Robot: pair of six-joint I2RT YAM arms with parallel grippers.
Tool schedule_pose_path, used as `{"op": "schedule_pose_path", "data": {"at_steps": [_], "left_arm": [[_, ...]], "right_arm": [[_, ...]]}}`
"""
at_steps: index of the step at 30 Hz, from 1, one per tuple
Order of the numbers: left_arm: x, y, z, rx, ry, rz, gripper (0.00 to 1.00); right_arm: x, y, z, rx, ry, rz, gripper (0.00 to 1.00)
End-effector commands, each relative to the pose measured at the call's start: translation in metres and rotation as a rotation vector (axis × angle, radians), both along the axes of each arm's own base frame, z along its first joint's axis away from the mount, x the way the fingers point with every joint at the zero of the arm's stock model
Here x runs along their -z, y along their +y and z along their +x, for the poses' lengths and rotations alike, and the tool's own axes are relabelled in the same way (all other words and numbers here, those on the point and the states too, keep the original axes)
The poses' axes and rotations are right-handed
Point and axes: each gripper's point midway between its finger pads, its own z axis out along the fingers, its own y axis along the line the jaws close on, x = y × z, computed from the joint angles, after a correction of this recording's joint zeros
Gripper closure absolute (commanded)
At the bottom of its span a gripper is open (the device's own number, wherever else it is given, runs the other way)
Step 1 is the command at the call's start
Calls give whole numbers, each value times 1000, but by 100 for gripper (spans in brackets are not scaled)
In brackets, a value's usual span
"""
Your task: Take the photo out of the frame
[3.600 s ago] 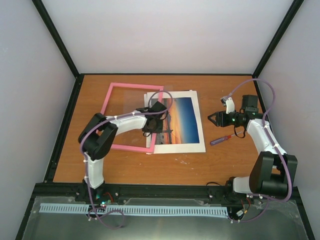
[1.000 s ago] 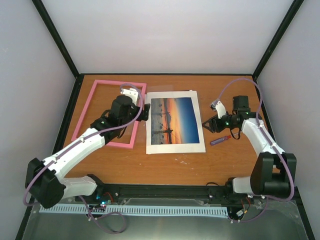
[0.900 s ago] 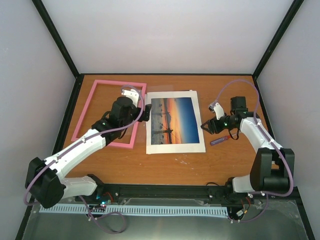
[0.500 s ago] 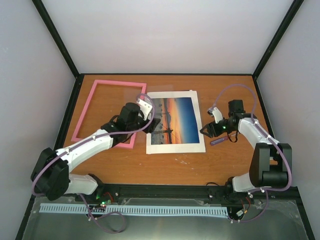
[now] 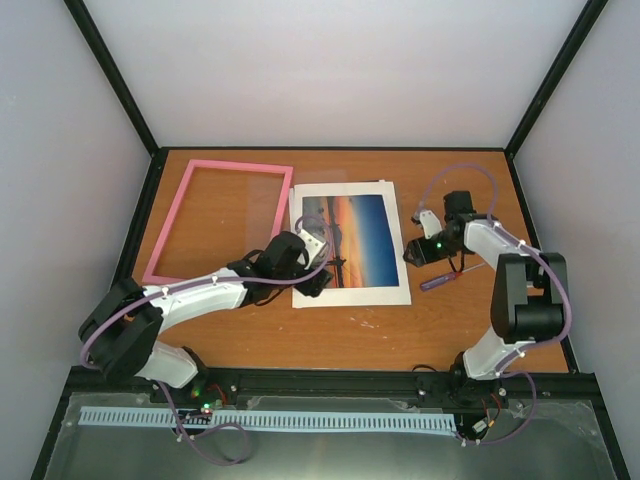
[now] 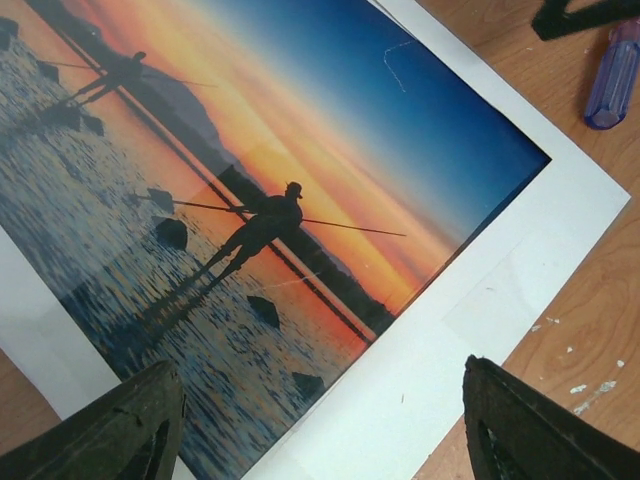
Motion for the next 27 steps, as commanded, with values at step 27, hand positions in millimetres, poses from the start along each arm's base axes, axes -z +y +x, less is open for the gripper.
{"op": "schedule_pose_path", "data": {"at_steps": [27], "left_arm": [[-20,3,-7,-42,-6,-47,24]], "right_arm": [[39,28,69,-1,19,-303,27]]}}
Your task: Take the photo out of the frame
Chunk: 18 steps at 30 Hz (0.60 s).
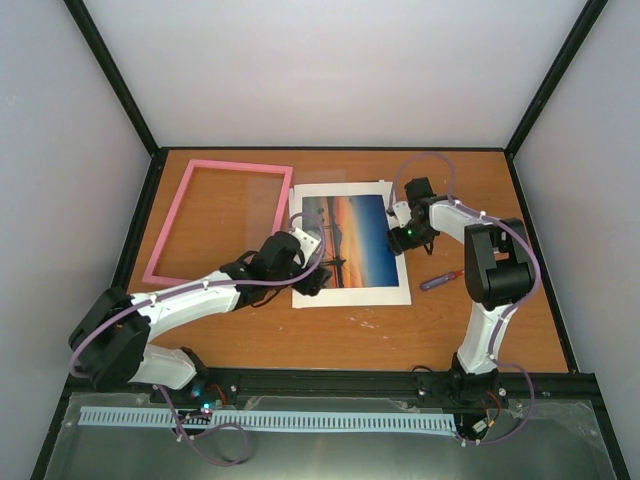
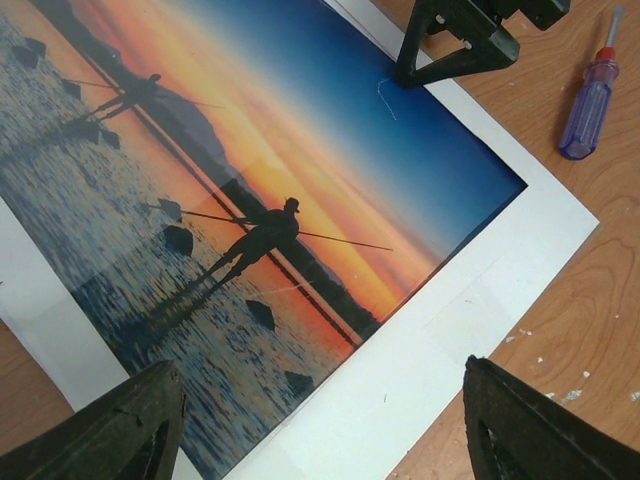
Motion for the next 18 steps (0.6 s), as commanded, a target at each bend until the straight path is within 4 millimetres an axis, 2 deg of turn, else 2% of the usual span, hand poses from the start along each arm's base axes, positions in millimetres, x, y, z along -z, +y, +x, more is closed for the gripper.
{"op": "schedule_pose_path", "data": {"at_steps": [1,9,18], "left_arm": [[-3,0,-3,-6,-14,17,24],[8,-12,-8,51,-49,113,24],[12,-28,-7,96,-47,108,24]], "right_arm": [[9,-3,7,7,-3,-74,27],[10,-24,1,33,-25,-152,27],[6,-53,-5,77,-23,-167,28]]}}
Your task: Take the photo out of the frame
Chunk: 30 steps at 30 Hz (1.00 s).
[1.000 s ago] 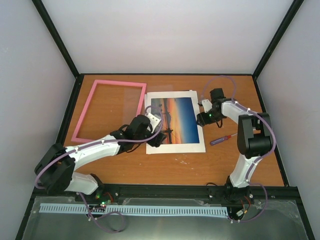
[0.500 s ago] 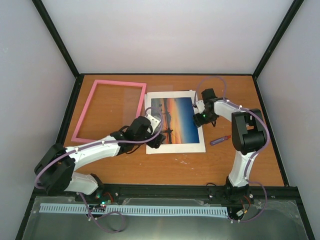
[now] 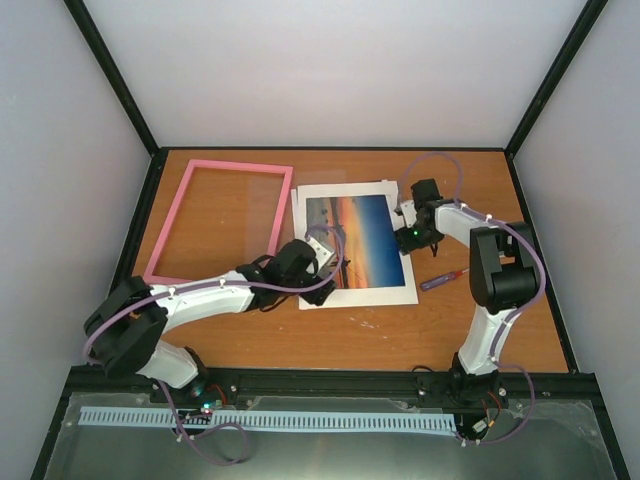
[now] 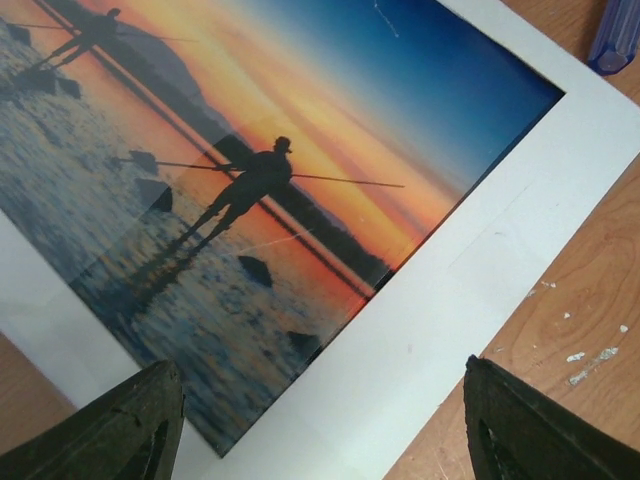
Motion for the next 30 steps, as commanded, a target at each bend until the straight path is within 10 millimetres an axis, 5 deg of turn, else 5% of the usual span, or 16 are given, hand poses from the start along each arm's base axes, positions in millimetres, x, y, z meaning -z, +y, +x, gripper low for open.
{"op": "schedule_pose_path", "data": {"at_steps": [1,13,30], "left_arm": [[-15,-18,5,54,-47,-18,24],[-9,-31,-5,128,-28,-15,25],[29,-41,-25,217,78,0,39]], "right_arm": [[4,-30,-13,37,33,-55,28],[-48,-20,-27,21,4,215,29],[-1,-17,-41,94,179,312,31]]}}
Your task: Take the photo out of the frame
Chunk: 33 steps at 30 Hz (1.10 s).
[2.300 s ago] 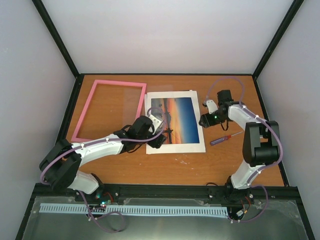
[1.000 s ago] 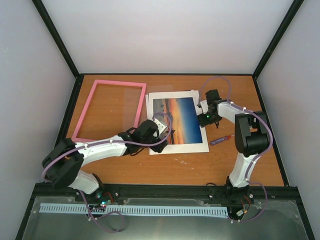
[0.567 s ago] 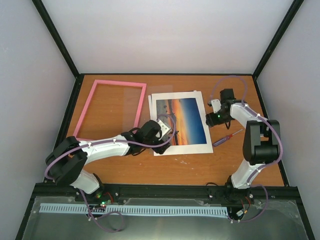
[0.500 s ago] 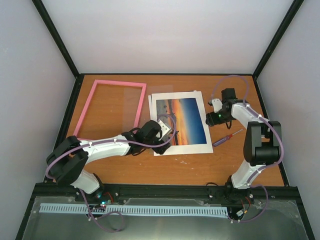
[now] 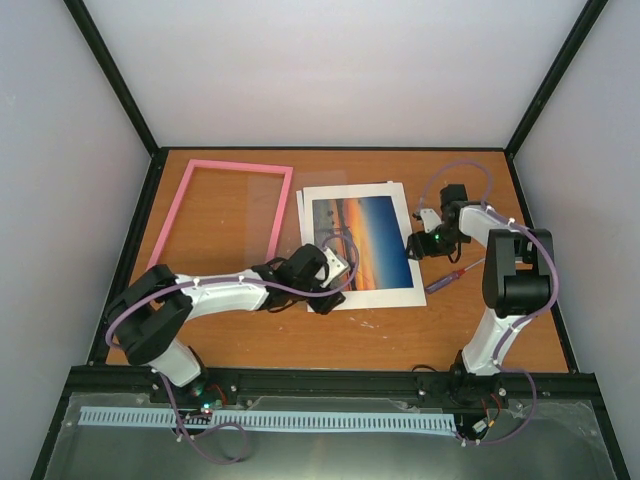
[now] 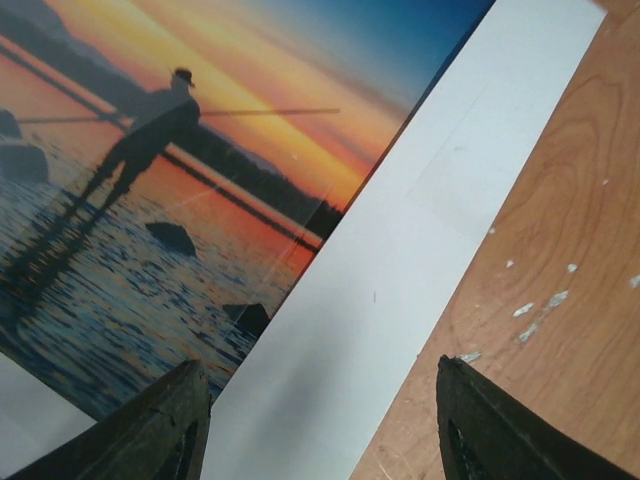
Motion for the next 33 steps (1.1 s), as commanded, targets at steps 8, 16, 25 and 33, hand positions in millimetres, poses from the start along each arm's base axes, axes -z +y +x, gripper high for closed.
{"op": "schedule_pose_path", "data": {"at_steps": [8,16,25,33], "left_arm": [[24,-8,0,-11,47,35,37],[38,-6,-2,-20,68,51,37],[45,-3,-3,-24,72,64,37],[50,-2,-5,-27,84,62,37]], "right_arm": [[13,11,-13,15,95,135,31],[4,29,-16,-8,116,262,34],[-23,41,-11,-29,56,361,36],[-38,48,-11,-48,27,424,38]]}}
